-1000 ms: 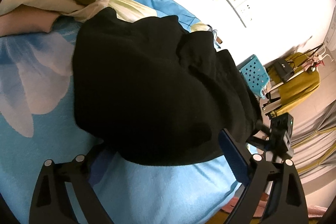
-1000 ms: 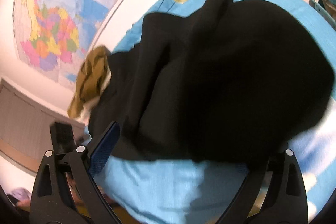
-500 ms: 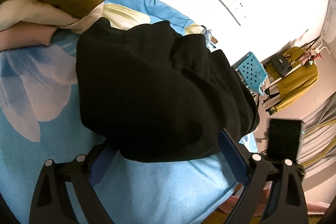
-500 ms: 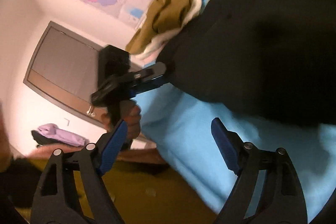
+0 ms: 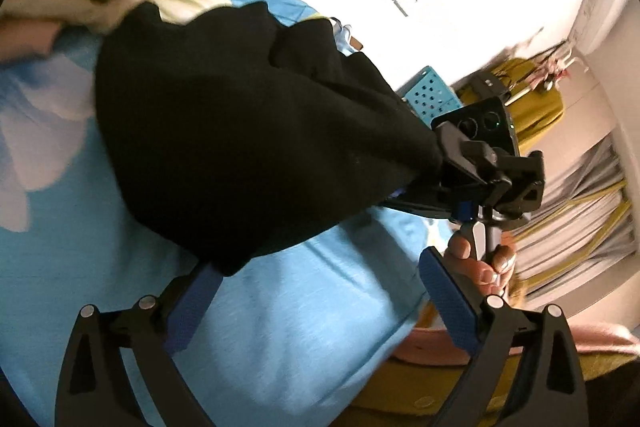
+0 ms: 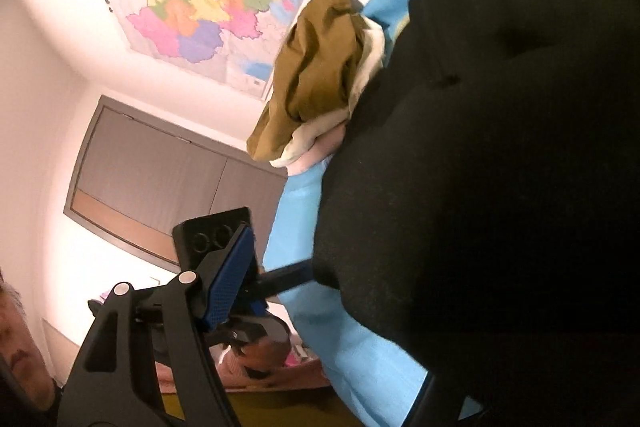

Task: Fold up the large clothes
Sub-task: 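Grip the folded black coat bundle with both tools and lift it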

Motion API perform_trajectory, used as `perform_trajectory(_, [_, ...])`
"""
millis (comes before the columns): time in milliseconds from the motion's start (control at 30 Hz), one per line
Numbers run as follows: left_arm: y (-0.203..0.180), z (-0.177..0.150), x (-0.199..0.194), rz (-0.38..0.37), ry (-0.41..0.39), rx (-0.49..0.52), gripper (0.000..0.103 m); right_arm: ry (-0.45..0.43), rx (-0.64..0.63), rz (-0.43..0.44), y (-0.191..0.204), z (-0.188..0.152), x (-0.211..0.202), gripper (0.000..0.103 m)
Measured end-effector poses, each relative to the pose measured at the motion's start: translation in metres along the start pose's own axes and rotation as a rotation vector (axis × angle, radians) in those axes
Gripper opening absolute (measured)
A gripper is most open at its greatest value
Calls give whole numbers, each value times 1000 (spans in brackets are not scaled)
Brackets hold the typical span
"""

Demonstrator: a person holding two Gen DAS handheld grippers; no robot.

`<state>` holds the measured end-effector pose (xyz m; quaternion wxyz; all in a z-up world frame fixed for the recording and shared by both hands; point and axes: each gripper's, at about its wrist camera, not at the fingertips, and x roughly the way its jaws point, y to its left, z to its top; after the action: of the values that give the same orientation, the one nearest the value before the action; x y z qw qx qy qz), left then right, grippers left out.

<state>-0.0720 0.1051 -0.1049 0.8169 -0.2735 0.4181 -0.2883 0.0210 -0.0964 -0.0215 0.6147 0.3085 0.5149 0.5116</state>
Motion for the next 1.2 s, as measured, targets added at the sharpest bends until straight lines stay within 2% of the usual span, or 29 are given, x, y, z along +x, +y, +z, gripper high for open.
perform_trajectory(67, [-3,-1,4,-13,4,7,94,-15,4,6,0,4,-4,72])
perform_trajectory(133, [-12,-7,0,5,1,55,94,-21,3,4,-2,8,-10,72])
perform_trajectory(233, [-20,-19,-12,-69,3,108,91,-31,10,18,0,11,-12,72])
perform_trajectory(333, [-25,-26,-12,-90,10,126,91,-29,6,20,1,12,-12,72])
perform_trajectory(400, [-23,-19,0,-107,18,90,91,-17,-9,15,3,11,-10,72])
perform_trajectory(500, [-6,3,14,-106,-38,-12,91,-4,-21,14,5,5,-13,72])
perform_trajectory(600, [20,15,16,-157,-99,-153,90,-2,-33,12,8,-1,-20,72])
perform_trajectory(700, [30,20,5,-163,-173,-209,89,13,-37,-20,6,-13,-32,79])
perform_trajectory(767, [35,20,2,-173,-191,-244,89,21,-37,-69,0,-26,-45,83])
perform_trajectory(800, [36,20,2,-168,-196,-250,89,10,-21,-115,-6,-36,-59,90])
perform_trajectory(933, [33,21,1,-116,-217,-250,89,-120,93,-250,-32,-58,-119,93])
perform_trajectory(1067, [18,27,11,36,-176,-210,89,-295,168,-326,-47,-65,-173,95])
perform_trajectory(1100, [14,29,15,75,-167,-198,89,-334,170,-373,-48,-62,-180,96])
perform_trajectory(1133, [11,32,18,108,-156,-189,89,-360,172,-410,-51,-59,-184,97])
perform_trajectory(1200, [8,34,21,162,-131,-172,90,-392,186,-426,-55,-53,-188,97])
